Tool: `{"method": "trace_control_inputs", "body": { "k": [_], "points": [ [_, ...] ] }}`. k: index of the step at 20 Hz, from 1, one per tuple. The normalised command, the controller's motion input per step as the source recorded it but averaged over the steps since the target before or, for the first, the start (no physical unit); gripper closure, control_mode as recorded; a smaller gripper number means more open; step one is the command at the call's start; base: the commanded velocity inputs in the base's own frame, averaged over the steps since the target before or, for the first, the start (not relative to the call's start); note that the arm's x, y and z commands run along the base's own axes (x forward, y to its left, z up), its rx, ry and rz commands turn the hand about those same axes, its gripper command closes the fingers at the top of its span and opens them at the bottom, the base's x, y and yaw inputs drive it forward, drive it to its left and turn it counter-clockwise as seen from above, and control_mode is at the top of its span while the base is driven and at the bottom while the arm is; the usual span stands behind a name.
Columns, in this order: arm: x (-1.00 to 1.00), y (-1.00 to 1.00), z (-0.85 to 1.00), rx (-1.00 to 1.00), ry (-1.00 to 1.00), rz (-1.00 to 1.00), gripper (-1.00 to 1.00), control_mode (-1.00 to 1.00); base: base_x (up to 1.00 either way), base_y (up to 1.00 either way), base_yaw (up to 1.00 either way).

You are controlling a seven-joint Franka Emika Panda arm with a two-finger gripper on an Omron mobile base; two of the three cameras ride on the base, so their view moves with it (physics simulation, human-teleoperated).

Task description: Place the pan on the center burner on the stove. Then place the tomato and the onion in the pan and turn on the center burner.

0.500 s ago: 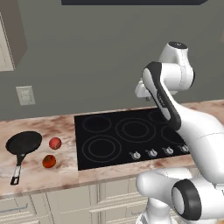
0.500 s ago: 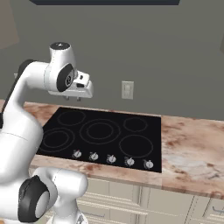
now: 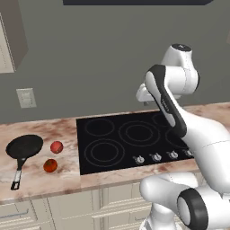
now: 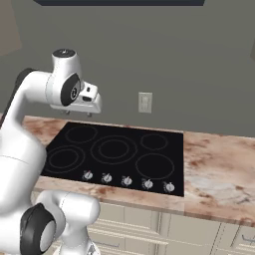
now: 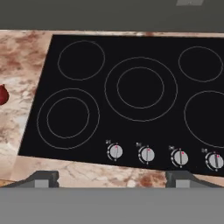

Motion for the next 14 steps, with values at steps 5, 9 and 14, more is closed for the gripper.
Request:
{"method": "trace_control_inputs", "body": {
  "k": [5,9,14],
  "points": [
    [-0.22,0.54,-0.01,0.07,-0.03,0.0,-1.0,-1.0,0.0,0.0,0.0],
    [-0.3,0.58,0.0,0.05,-0.06,0.0,-1.0,-1.0,0.0,0.0,0.0],
    [-0.42,0.6,0.0,0.03,-0.05,0.0,-1.0,-1.0,0.0,0.0,0.0]
  ]
}}
